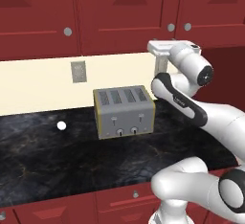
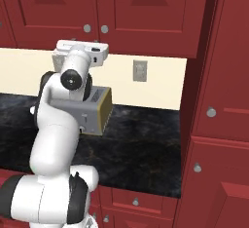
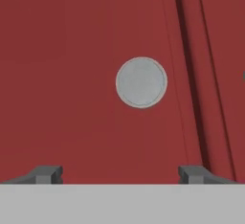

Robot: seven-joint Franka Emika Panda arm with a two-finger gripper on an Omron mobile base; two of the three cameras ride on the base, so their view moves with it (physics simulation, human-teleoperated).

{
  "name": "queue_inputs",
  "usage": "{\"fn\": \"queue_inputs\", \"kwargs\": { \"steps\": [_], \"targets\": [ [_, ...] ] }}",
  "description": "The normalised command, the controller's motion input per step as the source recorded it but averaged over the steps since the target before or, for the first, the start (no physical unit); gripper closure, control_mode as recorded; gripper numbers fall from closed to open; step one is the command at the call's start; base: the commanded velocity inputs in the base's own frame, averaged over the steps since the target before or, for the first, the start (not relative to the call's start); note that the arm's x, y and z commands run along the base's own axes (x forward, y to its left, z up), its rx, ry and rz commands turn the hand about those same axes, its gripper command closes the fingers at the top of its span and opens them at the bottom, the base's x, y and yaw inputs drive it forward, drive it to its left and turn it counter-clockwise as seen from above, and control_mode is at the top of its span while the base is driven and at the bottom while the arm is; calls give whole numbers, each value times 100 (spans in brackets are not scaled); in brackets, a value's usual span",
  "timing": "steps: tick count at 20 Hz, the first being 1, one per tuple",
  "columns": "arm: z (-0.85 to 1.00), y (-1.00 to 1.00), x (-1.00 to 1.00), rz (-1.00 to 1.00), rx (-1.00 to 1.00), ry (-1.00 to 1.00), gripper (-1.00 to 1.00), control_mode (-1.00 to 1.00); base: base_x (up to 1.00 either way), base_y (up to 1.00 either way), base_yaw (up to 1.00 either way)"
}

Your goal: Close all open cabinet doors.

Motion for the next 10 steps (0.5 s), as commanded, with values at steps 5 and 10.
{"fn": "queue_inputs", "kwargs": {
  "steps": [5,10],
  "targets": [
    [0,0,41,8,0,1,-100,-100,0,0,0],
    [0,0,31,5,0,0,-100,-100,0,0,0]
  ]
}}
